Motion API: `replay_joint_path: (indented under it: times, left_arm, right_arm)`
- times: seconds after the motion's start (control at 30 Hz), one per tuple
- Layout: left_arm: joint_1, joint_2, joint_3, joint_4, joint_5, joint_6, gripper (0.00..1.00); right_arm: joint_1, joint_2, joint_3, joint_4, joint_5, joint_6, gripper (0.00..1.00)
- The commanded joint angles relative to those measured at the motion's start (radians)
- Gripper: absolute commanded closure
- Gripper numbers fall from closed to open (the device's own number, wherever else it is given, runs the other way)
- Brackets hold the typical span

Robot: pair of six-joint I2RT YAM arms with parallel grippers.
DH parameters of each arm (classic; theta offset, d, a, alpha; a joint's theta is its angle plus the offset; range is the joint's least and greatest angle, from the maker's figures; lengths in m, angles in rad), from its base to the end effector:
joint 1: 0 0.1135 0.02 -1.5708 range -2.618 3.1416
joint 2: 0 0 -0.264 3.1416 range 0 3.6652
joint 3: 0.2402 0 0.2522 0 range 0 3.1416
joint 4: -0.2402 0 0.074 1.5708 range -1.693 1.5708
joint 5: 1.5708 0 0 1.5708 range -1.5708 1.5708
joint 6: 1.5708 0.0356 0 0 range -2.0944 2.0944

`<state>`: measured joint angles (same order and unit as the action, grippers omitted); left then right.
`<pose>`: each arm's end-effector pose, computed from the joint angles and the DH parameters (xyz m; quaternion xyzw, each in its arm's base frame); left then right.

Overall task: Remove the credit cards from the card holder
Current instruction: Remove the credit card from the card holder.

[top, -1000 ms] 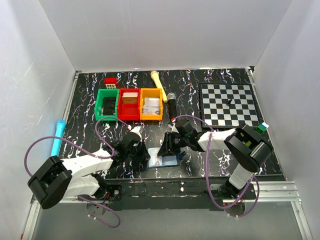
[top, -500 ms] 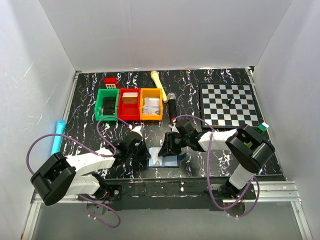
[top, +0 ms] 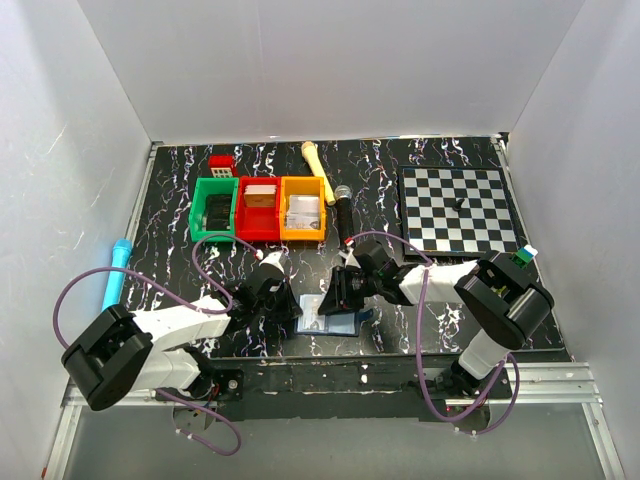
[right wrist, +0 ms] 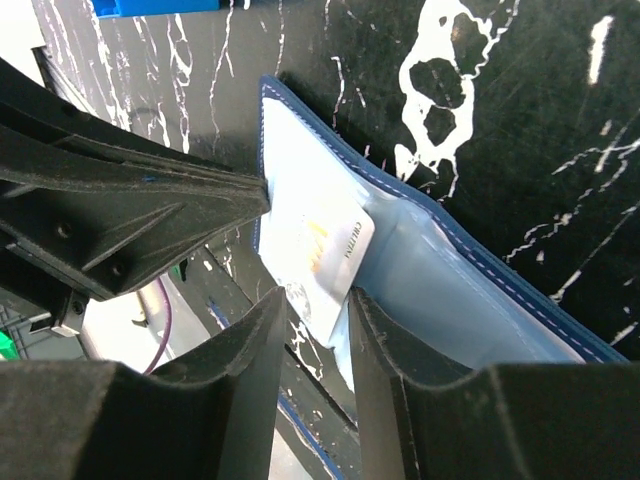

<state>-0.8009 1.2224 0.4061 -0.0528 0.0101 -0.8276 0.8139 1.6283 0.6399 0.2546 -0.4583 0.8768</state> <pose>0.1474 -0.1525 0.1405 -0.0108 0.9390 -0.2532 0.2325 0.1936 0.2279 0.1345 -0.0643 0.8923 0.4338 0.1073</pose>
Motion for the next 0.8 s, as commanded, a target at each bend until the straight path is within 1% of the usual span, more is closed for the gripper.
replay_joint_path:
  times: [0.0,0.17,0.2,0.33,0.53,0.57,0.77]
  left_arm:
    - [-0.003,0.017,-0.016,-0.004,-0.012,0.002,1.00]
    - [-0.003,0.022,-0.021,0.011,-0.010,0.002,1.00]
    - [-0.003,0.025,-0.023,0.014,0.022,0.002,1.00]
    - [-0.003,0.035,-0.027,0.033,0.036,0.001,1.00]
    - [-0.003,0.054,-0.033,0.047,0.060,-0.004,1.00]
    - [-0.003,0.057,-0.036,0.076,0.063,-0.005,1.00]
    - [-0.003,0.055,-0.047,0.088,0.079,-0.008,1.00]
  right_arm:
    - [0.005,-0.010,-0.011,0.084,-0.045,0.010,0.61]
    - [0.005,-0.007,-0.019,0.132,-0.060,0.024,0.61]
    - [0.005,-0.007,-0.020,0.136,-0.063,0.024,0.61]
    - [0.005,-0.001,-0.020,0.161,-0.074,0.033,0.61]
    - [0.002,0.010,-0.043,0.247,-0.091,0.076,0.61]
    - [0.004,0.013,-0.045,0.265,-0.092,0.085,0.61]
    - [0.001,0.015,-0.065,0.304,-0.069,0.120,0.60]
